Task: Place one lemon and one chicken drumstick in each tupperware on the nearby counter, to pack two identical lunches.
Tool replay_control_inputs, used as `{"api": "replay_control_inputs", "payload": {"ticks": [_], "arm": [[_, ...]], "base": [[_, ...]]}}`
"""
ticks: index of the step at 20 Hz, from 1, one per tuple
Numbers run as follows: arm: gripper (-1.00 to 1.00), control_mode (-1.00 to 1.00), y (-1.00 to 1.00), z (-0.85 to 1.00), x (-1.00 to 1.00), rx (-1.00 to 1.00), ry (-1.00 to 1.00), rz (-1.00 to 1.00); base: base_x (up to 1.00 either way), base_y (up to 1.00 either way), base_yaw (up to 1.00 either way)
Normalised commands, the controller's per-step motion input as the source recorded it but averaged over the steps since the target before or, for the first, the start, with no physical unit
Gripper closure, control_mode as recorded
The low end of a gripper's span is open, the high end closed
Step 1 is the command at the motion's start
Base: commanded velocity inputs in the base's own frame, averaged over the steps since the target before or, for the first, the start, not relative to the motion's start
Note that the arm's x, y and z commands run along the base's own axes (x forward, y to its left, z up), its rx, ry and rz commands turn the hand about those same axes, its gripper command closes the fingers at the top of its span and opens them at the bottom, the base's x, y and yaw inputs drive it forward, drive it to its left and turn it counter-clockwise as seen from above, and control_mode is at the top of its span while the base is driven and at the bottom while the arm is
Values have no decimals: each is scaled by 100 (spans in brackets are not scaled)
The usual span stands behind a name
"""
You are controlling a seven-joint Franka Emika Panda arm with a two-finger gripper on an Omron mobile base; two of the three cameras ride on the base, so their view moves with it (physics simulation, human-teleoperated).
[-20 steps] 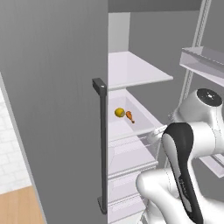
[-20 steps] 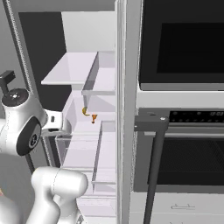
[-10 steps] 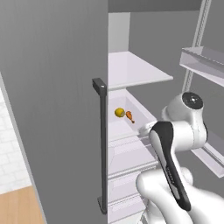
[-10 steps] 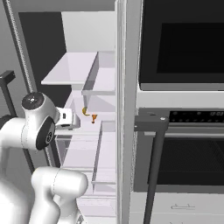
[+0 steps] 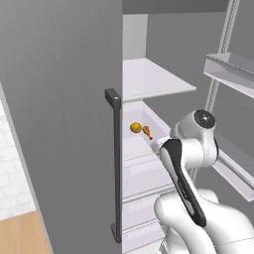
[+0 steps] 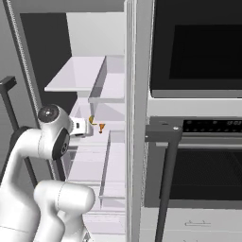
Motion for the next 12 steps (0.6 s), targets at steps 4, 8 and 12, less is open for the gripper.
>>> {"api": "replay_control_inputs", "payload": {"ticks": [4,8,12], "arm": [[-100,-100,-1,-9,61,0,0,-1],[-100,-100,-2,-10,63,0,0,-1],[-100,-100,-4,-20,68,0,0,0]], "base": [[0,0,0],[0,0,0],[0,0,0]]}}
